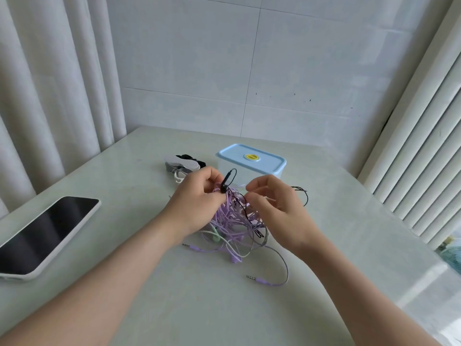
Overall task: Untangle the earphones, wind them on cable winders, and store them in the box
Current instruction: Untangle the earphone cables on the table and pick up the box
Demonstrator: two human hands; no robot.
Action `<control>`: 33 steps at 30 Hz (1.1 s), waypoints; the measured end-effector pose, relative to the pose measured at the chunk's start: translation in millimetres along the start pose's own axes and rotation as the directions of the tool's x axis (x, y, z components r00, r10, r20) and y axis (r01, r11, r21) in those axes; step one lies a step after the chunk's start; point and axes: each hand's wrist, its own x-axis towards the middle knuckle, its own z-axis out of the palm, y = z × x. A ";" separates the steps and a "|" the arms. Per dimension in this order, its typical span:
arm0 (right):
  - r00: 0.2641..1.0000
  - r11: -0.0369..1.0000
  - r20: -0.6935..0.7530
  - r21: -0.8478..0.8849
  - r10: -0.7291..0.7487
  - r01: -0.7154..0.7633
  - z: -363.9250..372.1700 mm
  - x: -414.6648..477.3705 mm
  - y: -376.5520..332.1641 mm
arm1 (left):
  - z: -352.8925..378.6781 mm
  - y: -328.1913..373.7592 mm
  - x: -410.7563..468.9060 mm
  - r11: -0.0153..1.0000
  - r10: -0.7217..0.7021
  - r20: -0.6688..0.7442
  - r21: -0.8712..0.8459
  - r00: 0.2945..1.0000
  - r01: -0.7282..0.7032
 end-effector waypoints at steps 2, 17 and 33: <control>1.000 1.000 0.024 -0.003 -0.007 0.007 0.7 -0.8 -0.7 | -1.4 0.3 1.0 0.997 -0.031 0.019 -0.064 0.999 0.032; 0.965 0.996 -0.250 0.035 -0.074 0.086 -7.2 4.7 -6.4 | -9.0 -0.1 1.6 0.976 0.206 -0.005 0.073 0.978 -0.206; 0.945 0.961 -0.322 0.275 0.053 0.040 -3.9 4.5 -14.6 | -0.3 0.3 -3.0 0.964 0.186 0.126 0.169 0.974 -0.206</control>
